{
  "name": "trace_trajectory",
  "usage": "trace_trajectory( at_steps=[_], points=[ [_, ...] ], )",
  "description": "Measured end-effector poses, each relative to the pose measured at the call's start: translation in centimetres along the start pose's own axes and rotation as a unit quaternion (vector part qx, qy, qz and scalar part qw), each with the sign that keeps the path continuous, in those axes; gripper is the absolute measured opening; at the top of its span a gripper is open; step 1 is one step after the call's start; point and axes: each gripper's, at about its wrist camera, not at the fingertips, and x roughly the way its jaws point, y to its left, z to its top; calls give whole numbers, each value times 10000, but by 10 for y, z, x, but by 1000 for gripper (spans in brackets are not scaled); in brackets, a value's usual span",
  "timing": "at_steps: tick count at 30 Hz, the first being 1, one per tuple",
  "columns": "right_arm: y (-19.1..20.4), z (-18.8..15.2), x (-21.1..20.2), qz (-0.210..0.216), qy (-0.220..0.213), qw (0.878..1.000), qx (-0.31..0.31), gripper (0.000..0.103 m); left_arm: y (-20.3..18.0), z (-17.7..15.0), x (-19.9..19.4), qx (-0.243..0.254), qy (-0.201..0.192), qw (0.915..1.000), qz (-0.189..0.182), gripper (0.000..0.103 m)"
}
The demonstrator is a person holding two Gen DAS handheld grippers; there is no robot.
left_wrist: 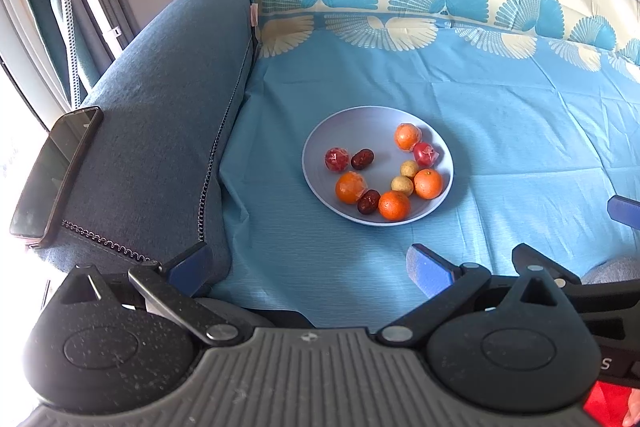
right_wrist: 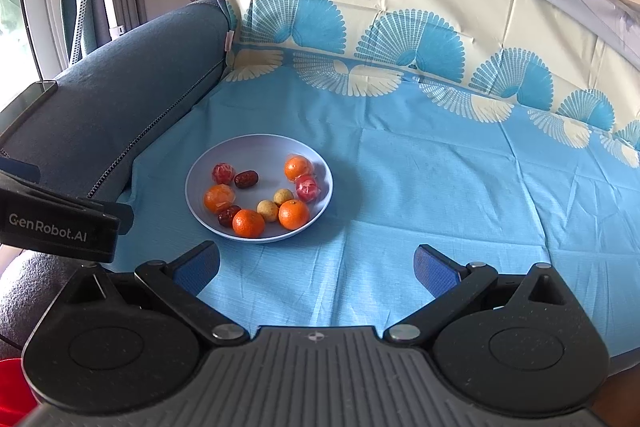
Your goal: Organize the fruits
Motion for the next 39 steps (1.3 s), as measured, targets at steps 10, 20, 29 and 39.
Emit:
trace_trajectory(
  at_steps=[10,20,29,39],
  points=[
    [0,0,1,-13,16,10000,17,102,0,0,1,-21,21,10000,-1,103],
    [1,0,1,-41,3,10000,5,102,1,0,0,-38,15,10000,-18,103],
    [2,1,-1,-45,-4,10000,-19,102,1,0,0,-41,9,10000,-16,103],
    [2,3,-2,-40,-17,10000,-37,102,2,1,0,-51,27,10000,-46,103]
  ],
)
